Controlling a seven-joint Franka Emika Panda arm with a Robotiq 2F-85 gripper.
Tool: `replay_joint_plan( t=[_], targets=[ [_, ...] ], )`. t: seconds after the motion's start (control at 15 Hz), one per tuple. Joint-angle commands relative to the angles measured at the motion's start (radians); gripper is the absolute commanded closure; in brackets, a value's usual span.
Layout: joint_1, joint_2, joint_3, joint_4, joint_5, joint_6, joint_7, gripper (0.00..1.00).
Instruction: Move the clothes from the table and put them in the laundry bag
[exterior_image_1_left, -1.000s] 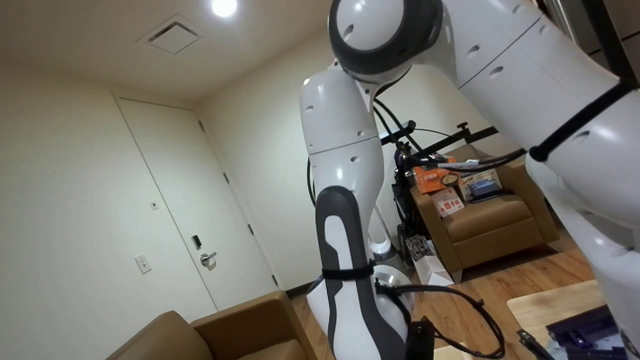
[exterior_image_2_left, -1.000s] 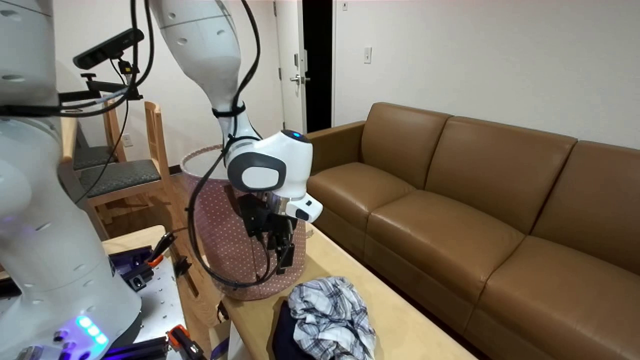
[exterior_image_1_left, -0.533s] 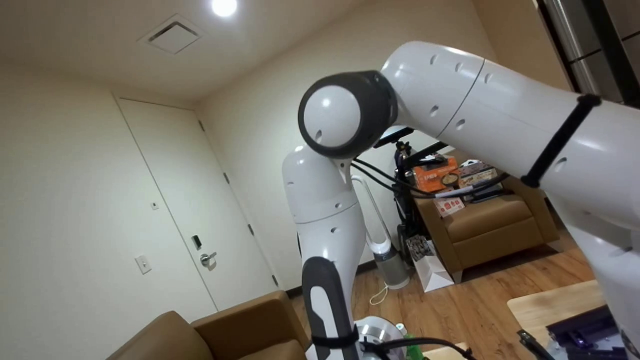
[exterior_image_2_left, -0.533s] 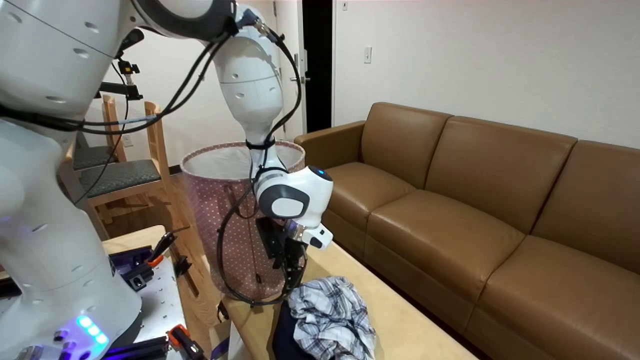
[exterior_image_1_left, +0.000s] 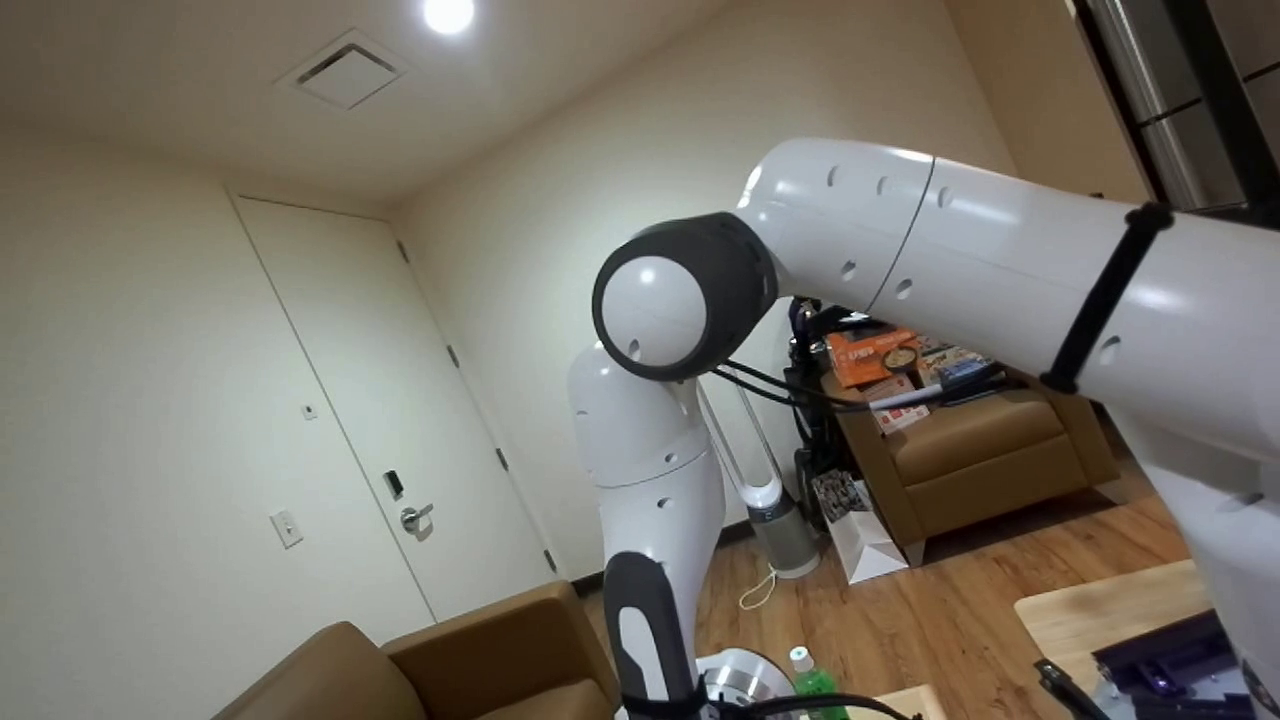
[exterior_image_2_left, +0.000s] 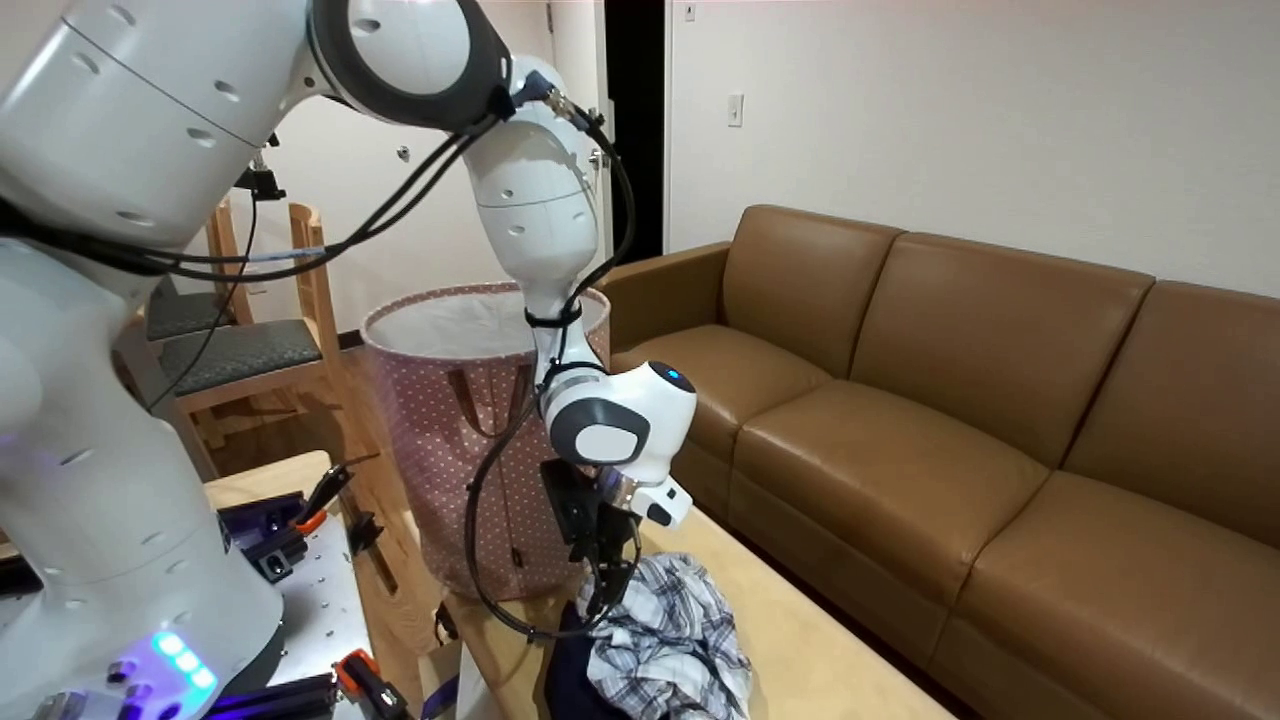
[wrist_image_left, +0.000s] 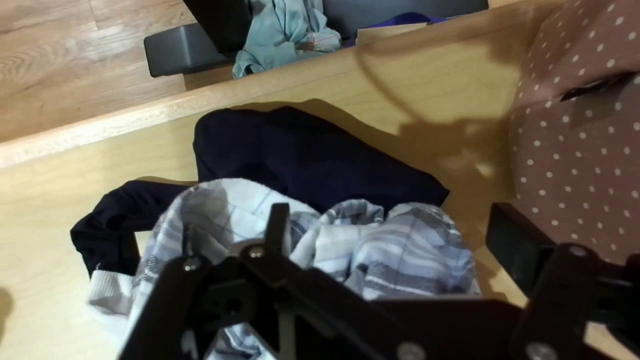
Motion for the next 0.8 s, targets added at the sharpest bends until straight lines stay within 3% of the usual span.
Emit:
replay_joint_plan(
  t=[0.0, 0.53, 0.73],
  targets=[
    [-0.057, 0.081, 0.007, 0.121, -0.008, -0.129, 0.01, 0.0],
    [-0.107, 0.213, -0.001, 0.321, -0.005, -0.316, 0.008, 0.0],
    [-0.091, 0.227, -0.003, 0.334, -0.002, -0.308, 0.023, 0.0]
  ],
)
